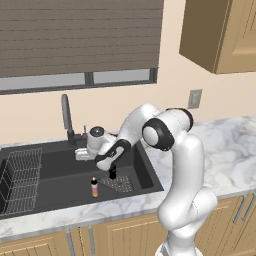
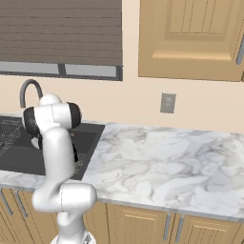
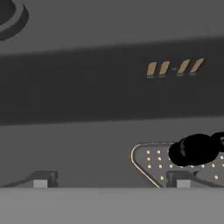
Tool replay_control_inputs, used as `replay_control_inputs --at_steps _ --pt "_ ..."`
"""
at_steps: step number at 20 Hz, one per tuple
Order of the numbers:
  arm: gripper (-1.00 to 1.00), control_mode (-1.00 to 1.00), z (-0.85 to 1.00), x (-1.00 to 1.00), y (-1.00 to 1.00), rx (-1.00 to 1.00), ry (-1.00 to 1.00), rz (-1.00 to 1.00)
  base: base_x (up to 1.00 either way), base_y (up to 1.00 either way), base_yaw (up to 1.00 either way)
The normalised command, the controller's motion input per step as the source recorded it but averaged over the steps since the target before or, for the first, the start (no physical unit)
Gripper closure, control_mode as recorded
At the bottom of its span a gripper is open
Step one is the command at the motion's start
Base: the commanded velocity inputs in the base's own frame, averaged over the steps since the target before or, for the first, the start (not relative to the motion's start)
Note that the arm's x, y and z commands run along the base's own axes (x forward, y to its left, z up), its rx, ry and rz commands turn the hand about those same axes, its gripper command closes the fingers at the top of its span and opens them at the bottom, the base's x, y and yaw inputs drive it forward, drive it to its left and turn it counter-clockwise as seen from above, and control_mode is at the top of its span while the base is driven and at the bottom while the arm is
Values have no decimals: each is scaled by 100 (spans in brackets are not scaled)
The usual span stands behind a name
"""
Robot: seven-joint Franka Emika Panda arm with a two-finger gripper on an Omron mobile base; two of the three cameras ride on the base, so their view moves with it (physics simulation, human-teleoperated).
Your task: Place the large bottle from the dining counter next to the other large bottle outside the sink, and place the small bottle from the dining counter next to the other small bottle inside the sink.
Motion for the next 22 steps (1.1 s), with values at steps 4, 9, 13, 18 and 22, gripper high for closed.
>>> replay_control_inputs --at_steps 4,9,13,18,22 --pt "-100 -100 36 -35 2 1 -11 3 0 0 0" --pt "-100 -100 55 -69 -11 6 -19 0 0 0 0" --pt "-100 -100 66 -35 -53 17 -21 0 0 0 0" --pt "-100 -100 58 -23 -58 11 -7 0 0 0 0" --pt "-100 -100 91 -14 -28 2 5 1 0 0 0"
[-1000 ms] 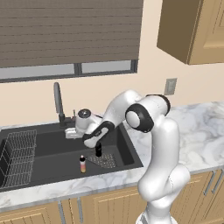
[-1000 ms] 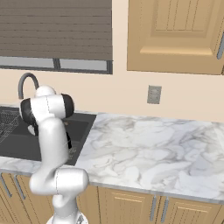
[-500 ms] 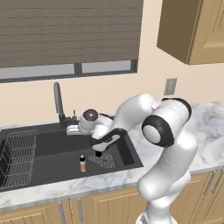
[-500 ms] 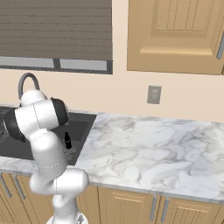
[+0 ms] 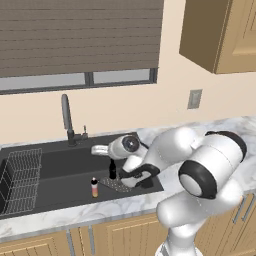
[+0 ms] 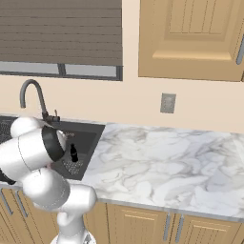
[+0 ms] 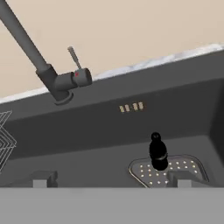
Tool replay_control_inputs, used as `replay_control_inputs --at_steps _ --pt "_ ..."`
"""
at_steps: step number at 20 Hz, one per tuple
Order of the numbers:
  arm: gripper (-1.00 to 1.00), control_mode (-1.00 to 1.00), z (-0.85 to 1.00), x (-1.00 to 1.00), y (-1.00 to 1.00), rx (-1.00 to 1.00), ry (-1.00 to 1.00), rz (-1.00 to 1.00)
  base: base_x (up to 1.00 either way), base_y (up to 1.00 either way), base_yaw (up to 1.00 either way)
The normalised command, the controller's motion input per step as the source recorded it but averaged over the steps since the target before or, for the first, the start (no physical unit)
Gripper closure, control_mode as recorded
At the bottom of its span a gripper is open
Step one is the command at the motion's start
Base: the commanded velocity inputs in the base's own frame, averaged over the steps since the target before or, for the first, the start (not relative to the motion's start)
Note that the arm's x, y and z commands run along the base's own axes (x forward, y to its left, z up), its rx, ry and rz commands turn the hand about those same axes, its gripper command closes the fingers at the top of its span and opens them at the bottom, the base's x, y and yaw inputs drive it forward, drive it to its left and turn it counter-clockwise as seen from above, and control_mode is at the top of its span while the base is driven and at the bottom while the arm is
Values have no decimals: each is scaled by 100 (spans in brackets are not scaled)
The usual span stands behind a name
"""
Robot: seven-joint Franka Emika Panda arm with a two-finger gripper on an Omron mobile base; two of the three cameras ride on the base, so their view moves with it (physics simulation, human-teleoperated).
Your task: Place the large bottle from the dining counter next to the other large bottle outside the sink, and place the small bottle from the dining counter next to the other small bottle inside the sink.
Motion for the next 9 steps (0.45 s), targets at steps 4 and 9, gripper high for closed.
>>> replay_control_inputs --at_steps 4,9 --pt "-100 -100 100 15 -2 -1 21 10 0 0 0" --pt "-100 -100 98 3 0 -10 27 15 0 0 0"
